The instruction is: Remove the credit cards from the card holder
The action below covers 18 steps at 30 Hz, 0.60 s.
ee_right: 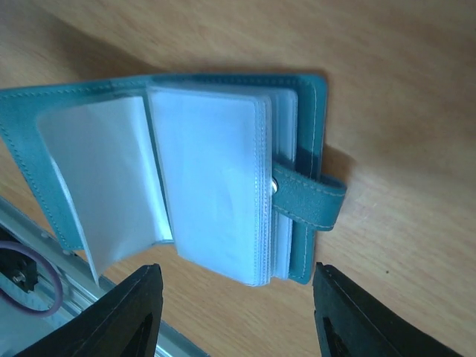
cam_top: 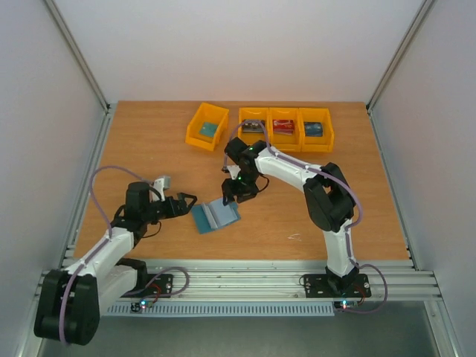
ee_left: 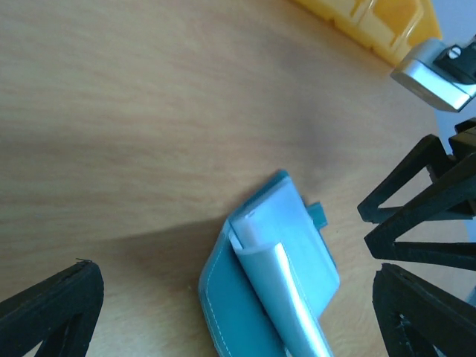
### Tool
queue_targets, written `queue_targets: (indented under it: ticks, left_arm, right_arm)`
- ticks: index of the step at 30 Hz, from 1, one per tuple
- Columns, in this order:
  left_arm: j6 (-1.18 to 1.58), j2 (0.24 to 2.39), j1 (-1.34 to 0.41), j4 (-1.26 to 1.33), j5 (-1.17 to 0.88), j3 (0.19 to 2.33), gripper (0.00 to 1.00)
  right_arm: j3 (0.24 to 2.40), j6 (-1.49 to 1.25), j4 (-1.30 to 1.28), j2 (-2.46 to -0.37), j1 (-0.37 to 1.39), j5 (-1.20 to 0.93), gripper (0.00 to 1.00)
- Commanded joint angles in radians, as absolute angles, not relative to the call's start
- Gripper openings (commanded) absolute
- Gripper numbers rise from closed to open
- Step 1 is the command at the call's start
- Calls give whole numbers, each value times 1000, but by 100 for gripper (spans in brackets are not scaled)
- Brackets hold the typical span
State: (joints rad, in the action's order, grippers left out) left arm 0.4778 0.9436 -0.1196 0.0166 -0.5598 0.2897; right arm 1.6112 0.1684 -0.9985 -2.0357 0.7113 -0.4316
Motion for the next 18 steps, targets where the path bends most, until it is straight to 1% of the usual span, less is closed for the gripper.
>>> queue_targets:
  ticks: [1,5,8,12,13,14,16,18]
  left_arm:
    - [429,1017,-150,10,-603,322,99]
    - [397,1108,-189,30,-657,349,99]
    - [371,1169,-218,51,-691,373,99]
    - [350,1238,-249,69,-686,396,99]
    - [346,1249,-254,69,-682,402,97]
    - [344,1257,-256,69,-678,405,92]
    - [341,1261,-257,66,-660,405,76]
    - [339,1257,-257,63,-646,405,63]
  right_arm:
    - [1563,114,-948,-2055,736,-473,55]
    - [1551,99,-904,-2104,753,-535,53]
    - [1573,62,-861,-2144,754,-586,49]
    - [1625,60,-866,-2185,754,-601,46]
    - [1638,65,-866,-2189,754,-611,44]
    - [1642,72,-864,-2190,754,-629,43]
    - [1652,87,-861,-2188,754,-673,42]
    - [1658,95,-864,-2181,751,-690,41]
